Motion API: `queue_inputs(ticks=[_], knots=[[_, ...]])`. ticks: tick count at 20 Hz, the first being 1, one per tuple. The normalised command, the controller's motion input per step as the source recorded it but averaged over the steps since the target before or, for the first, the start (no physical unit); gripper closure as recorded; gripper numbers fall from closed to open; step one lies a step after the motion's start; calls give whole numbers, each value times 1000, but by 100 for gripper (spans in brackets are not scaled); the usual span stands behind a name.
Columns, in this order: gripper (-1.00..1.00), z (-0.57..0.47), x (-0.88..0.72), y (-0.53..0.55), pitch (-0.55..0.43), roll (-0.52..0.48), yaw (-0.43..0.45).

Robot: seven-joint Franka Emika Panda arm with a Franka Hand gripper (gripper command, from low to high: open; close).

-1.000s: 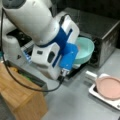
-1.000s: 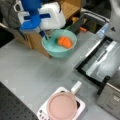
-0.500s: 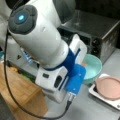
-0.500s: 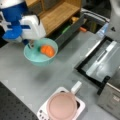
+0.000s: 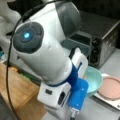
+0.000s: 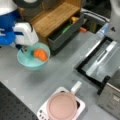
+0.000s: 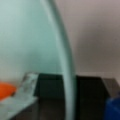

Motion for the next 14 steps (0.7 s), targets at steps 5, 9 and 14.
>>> queue_inputs(ticks=[5, 9, 14], knots=[[100, -8, 581, -287, 279, -106, 251], [100, -130, 546, -265, 254, -119, 212], [100, -235, 490, -217, 196, -110, 172]])
